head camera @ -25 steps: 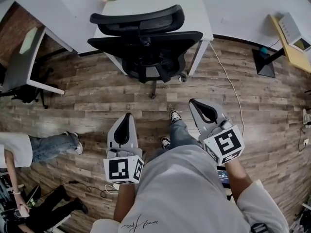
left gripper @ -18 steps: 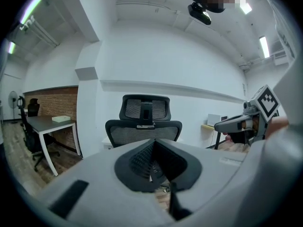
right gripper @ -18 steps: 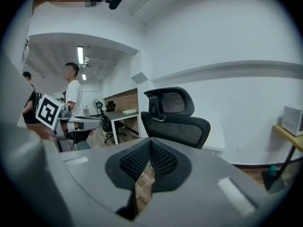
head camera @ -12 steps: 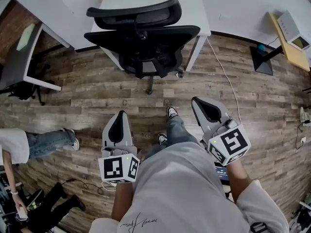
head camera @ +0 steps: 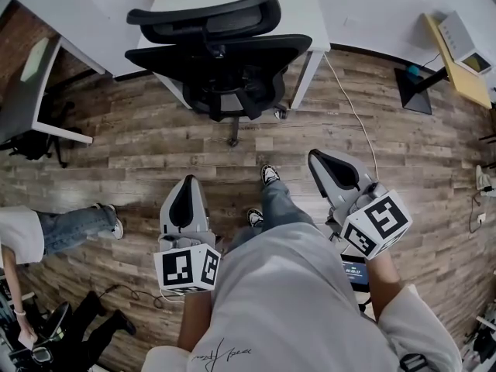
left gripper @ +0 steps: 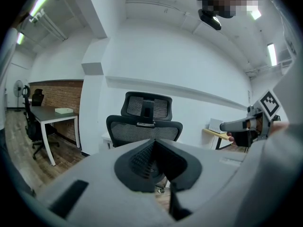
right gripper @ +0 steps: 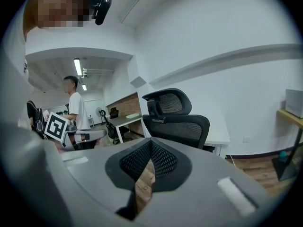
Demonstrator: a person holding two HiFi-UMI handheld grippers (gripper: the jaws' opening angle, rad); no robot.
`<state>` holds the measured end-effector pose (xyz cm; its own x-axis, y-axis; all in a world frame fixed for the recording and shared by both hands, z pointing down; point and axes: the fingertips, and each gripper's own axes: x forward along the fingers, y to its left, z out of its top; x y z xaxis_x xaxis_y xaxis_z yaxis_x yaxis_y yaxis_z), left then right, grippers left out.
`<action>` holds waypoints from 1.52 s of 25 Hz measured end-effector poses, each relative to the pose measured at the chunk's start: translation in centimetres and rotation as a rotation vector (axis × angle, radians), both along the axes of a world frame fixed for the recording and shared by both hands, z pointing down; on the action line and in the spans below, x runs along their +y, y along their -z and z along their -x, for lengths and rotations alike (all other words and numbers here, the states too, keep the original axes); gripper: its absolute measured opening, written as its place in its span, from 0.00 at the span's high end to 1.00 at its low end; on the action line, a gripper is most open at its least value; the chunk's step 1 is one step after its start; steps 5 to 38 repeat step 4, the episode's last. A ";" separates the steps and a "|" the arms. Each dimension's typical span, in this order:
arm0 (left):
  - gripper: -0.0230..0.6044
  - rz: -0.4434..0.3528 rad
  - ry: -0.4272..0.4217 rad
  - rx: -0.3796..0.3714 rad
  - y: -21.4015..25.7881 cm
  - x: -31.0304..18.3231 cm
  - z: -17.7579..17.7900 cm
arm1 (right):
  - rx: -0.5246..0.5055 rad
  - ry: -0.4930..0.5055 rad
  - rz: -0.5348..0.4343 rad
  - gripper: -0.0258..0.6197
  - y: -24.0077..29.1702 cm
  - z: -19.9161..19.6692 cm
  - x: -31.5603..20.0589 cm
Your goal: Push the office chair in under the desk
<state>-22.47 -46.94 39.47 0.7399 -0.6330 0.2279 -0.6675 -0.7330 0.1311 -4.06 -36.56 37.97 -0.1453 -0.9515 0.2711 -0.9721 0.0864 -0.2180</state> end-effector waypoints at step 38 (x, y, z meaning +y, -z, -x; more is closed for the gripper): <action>0.98 -0.030 0.022 -0.012 0.6 -0.3 -0.3 | 0.013 0.002 0.005 0.95 0.2 -0.7 -0.2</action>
